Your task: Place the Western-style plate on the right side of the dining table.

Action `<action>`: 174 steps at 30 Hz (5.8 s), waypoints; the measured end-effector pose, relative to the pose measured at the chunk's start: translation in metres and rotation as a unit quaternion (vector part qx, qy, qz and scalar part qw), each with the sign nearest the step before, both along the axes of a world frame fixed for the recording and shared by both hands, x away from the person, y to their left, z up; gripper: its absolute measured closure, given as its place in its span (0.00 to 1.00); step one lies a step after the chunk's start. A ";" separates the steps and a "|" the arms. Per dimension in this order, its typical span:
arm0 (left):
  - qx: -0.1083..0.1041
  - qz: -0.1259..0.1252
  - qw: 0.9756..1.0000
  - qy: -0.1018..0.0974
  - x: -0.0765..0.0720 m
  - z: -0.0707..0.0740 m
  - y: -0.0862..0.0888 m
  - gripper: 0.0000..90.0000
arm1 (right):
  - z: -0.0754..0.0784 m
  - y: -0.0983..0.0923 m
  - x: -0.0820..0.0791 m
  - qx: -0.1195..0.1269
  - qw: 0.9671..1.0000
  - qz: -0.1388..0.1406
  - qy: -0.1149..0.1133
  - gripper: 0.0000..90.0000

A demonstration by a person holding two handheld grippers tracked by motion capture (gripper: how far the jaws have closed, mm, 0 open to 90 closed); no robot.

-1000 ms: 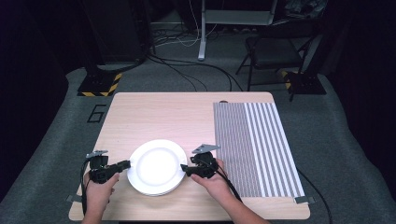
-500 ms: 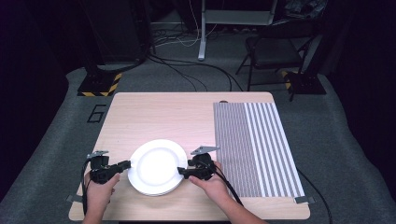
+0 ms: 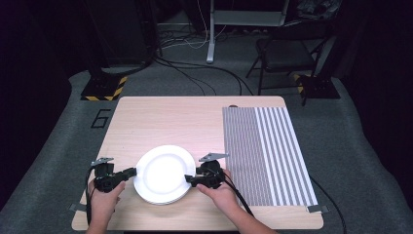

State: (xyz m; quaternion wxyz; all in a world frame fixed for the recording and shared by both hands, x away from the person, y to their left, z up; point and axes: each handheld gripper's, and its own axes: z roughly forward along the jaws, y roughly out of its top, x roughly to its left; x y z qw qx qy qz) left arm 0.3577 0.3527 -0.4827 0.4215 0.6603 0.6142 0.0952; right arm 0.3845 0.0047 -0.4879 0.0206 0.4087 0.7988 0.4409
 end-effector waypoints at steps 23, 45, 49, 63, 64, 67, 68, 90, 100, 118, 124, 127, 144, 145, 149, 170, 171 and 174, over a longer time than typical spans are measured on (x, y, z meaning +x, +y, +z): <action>-0.002 -0.007 1.000 -0.007 0.002 -0.002 -0.006 0.88 | 0.007 -0.008 0.002 0.020 1.000 -0.014 0.006 0.50; 0.009 -0.010 1.000 -0.006 0.001 -0.001 -0.010 0.88 | 0.005 -0.011 0.006 0.034 0.999 -0.014 0.015 0.55; 0.007 -0.011 1.000 -0.008 0.002 -0.002 -0.010 0.88 | 0.003 -0.011 0.007 0.040 0.999 -0.012 0.027 0.56; 0.000 -0.020 1.000 -0.005 0.003 -0.005 -0.016 0.87 | 0.009 -0.015 0.007 0.062 0.997 -0.014 0.032 0.58; -0.001 -0.018 1.000 -0.007 0.003 -0.005 -0.018 0.87 | 0.010 -0.016 0.006 0.063 0.997 -0.016 0.036 0.58; 0.001 -0.024 1.000 -0.005 0.004 -0.006 -0.020 0.87 | 0.013 -0.019 0.007 0.063 0.997 -0.018 0.031 0.59; 0.005 -0.025 1.000 -0.005 0.004 -0.006 -0.021 0.87 | 0.013 -0.019 0.007 0.063 0.997 -0.018 0.031 0.59; -0.005 -0.036 0.999 0.005 0.007 -0.008 -0.034 0.79 | 0.022 -0.026 0.009 0.075 0.996 -0.022 0.038 0.67; -0.020 -0.038 0.999 0.011 0.010 -0.009 -0.037 0.75 | 0.024 -0.028 0.009 0.076 0.996 -0.018 0.039 0.70; -0.023 -0.038 0.999 0.028 0.013 -0.009 -0.038 0.70 | 0.020 -0.031 0.009 0.071 0.996 -0.023 0.040 0.71; -0.021 -0.048 0.998 0.032 0.015 -0.012 -0.042 0.67 | 0.022 -0.034 0.009 0.076 0.996 -0.028 0.039 0.70; -0.023 -0.049 0.998 0.032 0.016 -0.012 -0.042 0.66 | 0.022 -0.035 0.008 0.072 0.996 -0.026 0.036 0.70; -0.040 -0.057 0.997 0.039 0.009 -0.013 -0.046 0.60 | 0.017 -0.037 0.009 0.064 0.996 -0.035 0.042 0.69; -0.036 -0.066 0.996 0.041 0.008 -0.013 -0.046 0.59 | 0.017 -0.037 0.009 0.063 0.997 -0.035 0.041 0.69; -0.036 -0.064 0.997 0.034 0.004 -0.010 -0.048 0.58 | 0.016 -0.037 0.010 0.059 0.996 -0.045 0.051 0.69; -0.007 -0.036 0.999 0.021 -0.008 0.006 -0.056 0.59 | 0.020 -0.027 0.000 0.006 0.996 -0.079 0.034 0.58; -0.007 -0.032 0.999 0.017 -0.009 0.008 -0.056 0.59 | 0.020 -0.026 0.001 0.004 0.996 -0.080 0.034 0.58; -0.007 -0.024 1.000 0.012 -0.011 0.011 -0.059 0.59 | 0.020 -0.025 0.002 0.000 0.996 -0.083 0.035 0.57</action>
